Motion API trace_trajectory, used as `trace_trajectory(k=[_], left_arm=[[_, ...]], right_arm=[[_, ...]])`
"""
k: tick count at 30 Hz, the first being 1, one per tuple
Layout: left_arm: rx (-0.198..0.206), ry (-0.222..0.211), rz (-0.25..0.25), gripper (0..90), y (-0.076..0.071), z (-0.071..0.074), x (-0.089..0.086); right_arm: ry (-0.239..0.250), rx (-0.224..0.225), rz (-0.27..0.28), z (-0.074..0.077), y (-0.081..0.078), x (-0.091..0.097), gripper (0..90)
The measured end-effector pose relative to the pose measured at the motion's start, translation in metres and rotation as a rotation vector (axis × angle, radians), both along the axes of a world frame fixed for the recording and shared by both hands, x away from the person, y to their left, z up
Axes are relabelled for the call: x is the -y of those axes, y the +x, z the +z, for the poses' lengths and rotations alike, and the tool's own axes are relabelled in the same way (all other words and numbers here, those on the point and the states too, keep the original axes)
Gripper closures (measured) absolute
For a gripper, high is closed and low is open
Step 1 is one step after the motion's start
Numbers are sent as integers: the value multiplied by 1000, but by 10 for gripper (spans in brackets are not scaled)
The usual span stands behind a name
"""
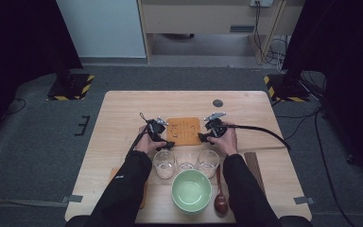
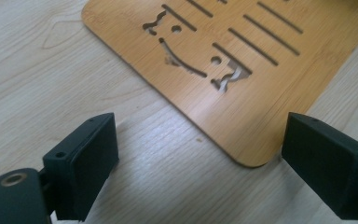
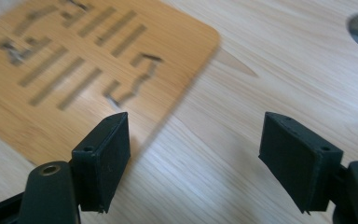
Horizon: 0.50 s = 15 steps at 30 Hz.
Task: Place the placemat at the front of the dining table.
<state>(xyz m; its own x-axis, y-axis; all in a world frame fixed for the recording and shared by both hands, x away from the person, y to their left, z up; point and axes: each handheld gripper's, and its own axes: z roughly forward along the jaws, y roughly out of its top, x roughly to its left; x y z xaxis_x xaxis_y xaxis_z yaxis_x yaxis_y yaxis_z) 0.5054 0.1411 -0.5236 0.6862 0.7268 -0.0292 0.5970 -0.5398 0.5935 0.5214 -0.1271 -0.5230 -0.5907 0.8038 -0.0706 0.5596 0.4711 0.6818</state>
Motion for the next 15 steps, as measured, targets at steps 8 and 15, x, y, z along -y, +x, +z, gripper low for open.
trace_trajectory(k=[8,15], left_arm=[[14,12,4,101,0,-1,-1],[11,17,13,103,0,0,-6]], right_arm=[[-29,-6,16,-4,-6,11,231],[3,2,35,-7,-10,8,220]])
